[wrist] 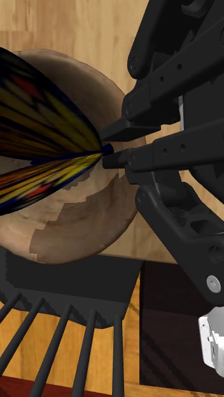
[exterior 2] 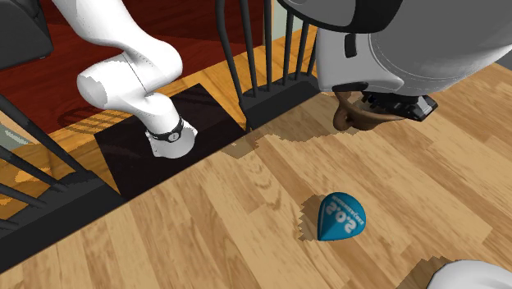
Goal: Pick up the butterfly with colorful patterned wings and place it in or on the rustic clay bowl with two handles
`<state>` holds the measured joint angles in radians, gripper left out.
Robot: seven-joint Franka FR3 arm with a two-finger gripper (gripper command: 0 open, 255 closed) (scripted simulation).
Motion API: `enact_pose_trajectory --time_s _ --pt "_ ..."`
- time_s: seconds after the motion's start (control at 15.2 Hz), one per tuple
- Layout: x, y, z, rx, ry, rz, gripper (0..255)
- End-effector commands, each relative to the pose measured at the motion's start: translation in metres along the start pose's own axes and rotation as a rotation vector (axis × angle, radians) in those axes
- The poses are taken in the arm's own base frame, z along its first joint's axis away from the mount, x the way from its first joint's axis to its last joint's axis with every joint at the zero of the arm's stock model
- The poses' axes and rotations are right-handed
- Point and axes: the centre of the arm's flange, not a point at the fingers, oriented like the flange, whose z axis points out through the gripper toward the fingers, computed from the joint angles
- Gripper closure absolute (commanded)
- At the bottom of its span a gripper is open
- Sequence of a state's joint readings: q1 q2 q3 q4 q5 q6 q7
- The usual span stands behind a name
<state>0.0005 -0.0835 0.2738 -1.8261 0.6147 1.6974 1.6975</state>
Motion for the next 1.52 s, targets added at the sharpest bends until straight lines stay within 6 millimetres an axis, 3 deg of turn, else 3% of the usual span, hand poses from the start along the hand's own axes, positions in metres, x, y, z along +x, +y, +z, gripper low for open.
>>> enact_pose_trajectory --time_s 0.0,0.26,0.33,0.66,0.92,1.45 --pt "0.000 0.000 0.000 0.000 0.000 0.000 255" --pt "0.000 0.000 0.000 0.000 0.000 0.000 255" --pt "0.000 0.000 0.000 0.000 0.000 0.000 0" --pt "0.000 0.000 0.000 0.000 0.000 0.000 0" --pt "0.000 0.000 -0.050 0.000 0.000 0.000 0" --pt "0.000 0.000 -0.050 0.000 0.000 0.000 0"
